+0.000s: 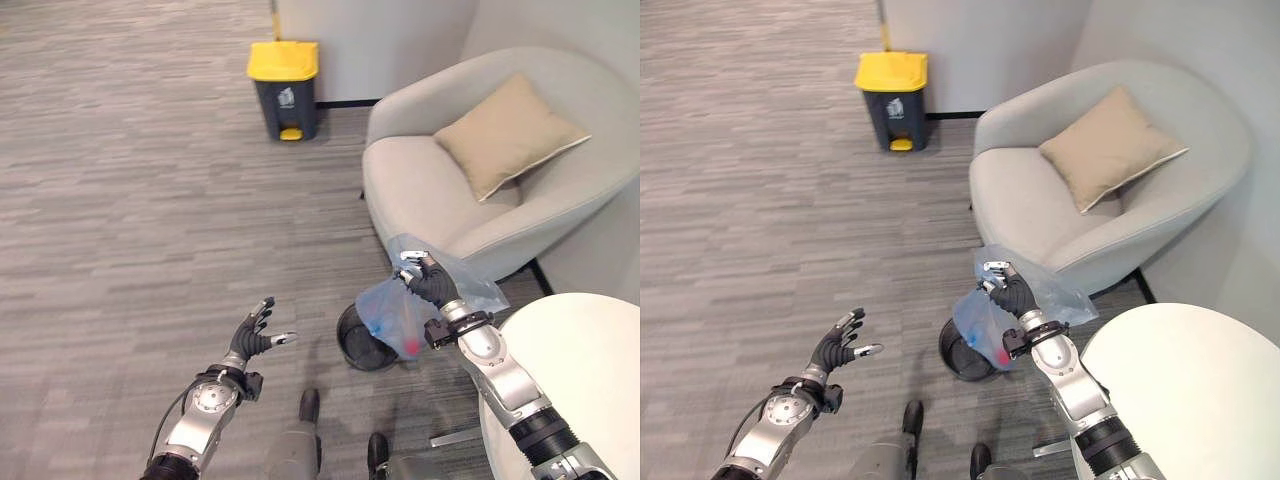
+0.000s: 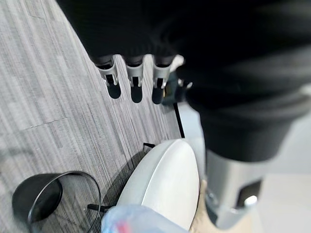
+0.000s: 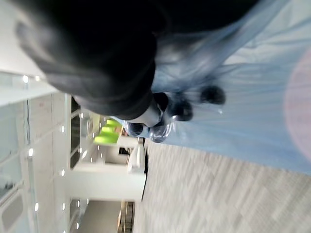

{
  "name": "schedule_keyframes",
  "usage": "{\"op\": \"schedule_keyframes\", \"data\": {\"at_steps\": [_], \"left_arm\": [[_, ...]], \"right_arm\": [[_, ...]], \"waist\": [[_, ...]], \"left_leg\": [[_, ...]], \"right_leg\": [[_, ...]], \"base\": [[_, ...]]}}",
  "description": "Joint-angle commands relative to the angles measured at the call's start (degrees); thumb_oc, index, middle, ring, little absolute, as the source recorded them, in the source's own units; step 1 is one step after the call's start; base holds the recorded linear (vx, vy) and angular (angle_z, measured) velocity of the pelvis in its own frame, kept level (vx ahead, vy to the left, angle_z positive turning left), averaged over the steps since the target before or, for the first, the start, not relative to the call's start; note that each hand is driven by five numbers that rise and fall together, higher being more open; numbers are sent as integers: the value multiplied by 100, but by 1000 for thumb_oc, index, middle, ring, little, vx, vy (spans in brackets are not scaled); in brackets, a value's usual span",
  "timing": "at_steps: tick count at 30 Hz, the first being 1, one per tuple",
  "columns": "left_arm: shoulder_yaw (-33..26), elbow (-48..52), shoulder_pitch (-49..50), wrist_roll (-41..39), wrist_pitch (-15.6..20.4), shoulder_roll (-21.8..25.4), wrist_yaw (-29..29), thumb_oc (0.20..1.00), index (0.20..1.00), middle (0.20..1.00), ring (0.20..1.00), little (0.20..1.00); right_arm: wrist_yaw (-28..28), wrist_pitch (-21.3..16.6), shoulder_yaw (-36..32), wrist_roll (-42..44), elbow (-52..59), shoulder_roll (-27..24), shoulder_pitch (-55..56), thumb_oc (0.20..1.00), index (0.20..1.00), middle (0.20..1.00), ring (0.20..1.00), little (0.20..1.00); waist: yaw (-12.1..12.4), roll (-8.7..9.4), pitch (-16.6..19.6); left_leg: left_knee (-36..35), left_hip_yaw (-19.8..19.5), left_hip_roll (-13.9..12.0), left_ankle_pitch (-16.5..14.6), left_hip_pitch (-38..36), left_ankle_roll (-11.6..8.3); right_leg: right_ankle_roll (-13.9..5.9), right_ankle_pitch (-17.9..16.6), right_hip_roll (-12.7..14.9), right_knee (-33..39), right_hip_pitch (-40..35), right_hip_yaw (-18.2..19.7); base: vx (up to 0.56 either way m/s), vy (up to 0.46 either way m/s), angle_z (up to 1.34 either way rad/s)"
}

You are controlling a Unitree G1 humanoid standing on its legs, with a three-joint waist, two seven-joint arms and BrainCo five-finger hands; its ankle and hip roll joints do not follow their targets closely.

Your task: Gather garbage on tea table into small bin, then transfer packed bag to large trash can.

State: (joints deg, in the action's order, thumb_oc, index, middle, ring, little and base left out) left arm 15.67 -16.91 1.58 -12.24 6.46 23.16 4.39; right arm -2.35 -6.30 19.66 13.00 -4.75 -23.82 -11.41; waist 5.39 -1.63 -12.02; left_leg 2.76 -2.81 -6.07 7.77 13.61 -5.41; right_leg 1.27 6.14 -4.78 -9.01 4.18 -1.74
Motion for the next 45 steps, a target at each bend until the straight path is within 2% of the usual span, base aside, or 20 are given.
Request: {"op": "schedule_keyframes", "data": {"at_steps": [1, 2, 3, 4, 6, 8, 11, 15, 20, 25, 29, 30, 38, 45], "left_arm": [[147, 470, -445, 270, 281, 235, -68, 1000, 1000, 1000, 1000, 1000], [200, 606, -494, 258, 312, 227, -126, 1000, 1000, 1000, 1000, 1000], [299, 800, -550, 266, 336, 278, -224, 1000, 1000, 1000, 1000, 1000], [299, 802, -551, 266, 335, 278, -225, 1000, 1000, 1000, 1000, 1000], [459, 940, -675, 254, 365, 293, -331, 1000, 1000, 1000, 1000, 1000], [677, 988, -868, 290, 367, 243, -358, 1000, 1000, 1000, 1000, 1000], [895, 1012, -1068, 471, 330, 145, -354, 1000, 1000, 1000, 1000, 1000], [1151, 968, -1578, 736, 313, 17, -209, 1000, 1000, 1000, 1000, 1000], [1237, 889, -1905, 1110, 293, -28, 59, 1000, 1000, 1000, 1000, 1000], [1234, 471, -2093, 1567, 101, -152, 494, 1000, 1000, 1000, 1000, 1000], [1295, 310, -2152, 1563, 63, -237, 523, 1000, 1000, 1000, 1000, 1000], [1538, 20, -2257, 1477, -4, -416, 485, 1000, 1000, 1000, 1000, 1000], [1993, -379, -2472, 1450, -59, -692, 354, 1000, 1000, 1000, 1000, 1000], [2347, -690, -2872, 1376, -122, -1057, 500, 1000, 1000, 1000, 1000, 1000]], "right_arm": [[-158, -461, -151, 381, 508, -32, -582, 200, 200, 200, 200, 200], [-162, -434, -154, 405, 551, -71, -607, 200, 200, 200, 200, 200], [-131, -401, -124, 454, 633, -108, -615, 200, 200, 200, 200, 200], [-131, -400, -125, 454, 634, -109, -617, 200, 200, 200, 200, 200], [-64, -384, -108, 462, 729, -198, -644, 200, 200, 200, 200, 200], [14, -347, -62, 527, 781, -212, -653, 200, 200, 200, 200, 200], [54, -332, -46, 652, 868, -147, -655, 200, 200, 200, 200, 200], [106, -321, 175, 844, 955, 42, -785, 200, 200, 200, 200, 200], [168, -324, 422, 1016, 1037, 255, -966, 200, 200, 200, 200, 200], [252, -315, 776, 1234, 1294, 527, -1154, 200, 200, 200, 200, 200], [271, -326, 870, 1336, 1339, 597, -1238, 200, 200, 200, 200, 200], [236, -297, 1078, 1419, 1361, 781, -1550, 200, 200, 200, 200, 200], [180, -316, 1464, 1629, 1207, 1154, -2073, 200, 200, 200, 200, 200], [111, -356, 1889, 1927, 1038, 1546, -2386, 200, 200, 200, 200, 200]], "waist": [[-106, 388, 38], [-177, 428, 27], [-278, 531, 48], [-282, 522, 57], [-399, 650, 99], [-532, 675, 177], [-598, 662, 359], [-615, 805, 528], [-594, 886, 616], [-548, 1012, 726], [-512, 1068, 725], [-486, 1128, 742], [-446, 1156, 763], [-450, 1164, 753]], "left_leg": [[-6, 338, 590, 176, 716, -24], [237, 489, 541, -5, 669, 76], [674, 593, 508, -349, 531, 200], [676, 585, 501, -336, 553, 200], [998, 604, 446, -852, 285, 220], [1005, 542, 341, -1071, -64, 183], [350, 571, 289, -934, -381, 186], [-80, 583, 357, -889, -624, 200], [-248, 671, 390, -909, -860, 239], [-441, 759, 398, -909, -1098, 298], [-449, 771, 391, -904, -1116, 310], [-463, 784, 396, -910, -1147, 332], [-558, 818, 410, -896, -1235, 356], [-603, 827, 412, -885, -1268, 366]], "right_leg": [[-293, 335, 197, 198, -189, -71], [-333, 222, 304, 237, -117, -213], [-367, 85, 484, 315, -57, -367], [-365, 66, 475, 325, -43, -374], [-414, -80, 658, 455, 7, -515], [-464, -149, 723, 584, 7, -616], [-511, -267, 711, 730, -46, -740], [-597, -382, 771, 880, -110, -754], [-659, -437, 806, 902, -199, -689], [-722, -466, 815, 879, -261, -612], [-731, -468, 818, 862, -264, -598], [-738, -477, 816, 847, -265, -587], [-746, -501, 812, 903, -314, -555], [-750, -525, 817, 938, -322, -541]], "base": [[-257, 10, 49], [-279, 27, 58], [-277, 27, 61], [-208, 27, 52], [-141, 38, 65], [-76, 96, 64], [22, 120, 42], [10, 91, 13], [21, 79, -4], [29, 51, -9], [10, 13, -4], [14, 22, -6], [14, 14, -4], [0, 0, 0]]}}
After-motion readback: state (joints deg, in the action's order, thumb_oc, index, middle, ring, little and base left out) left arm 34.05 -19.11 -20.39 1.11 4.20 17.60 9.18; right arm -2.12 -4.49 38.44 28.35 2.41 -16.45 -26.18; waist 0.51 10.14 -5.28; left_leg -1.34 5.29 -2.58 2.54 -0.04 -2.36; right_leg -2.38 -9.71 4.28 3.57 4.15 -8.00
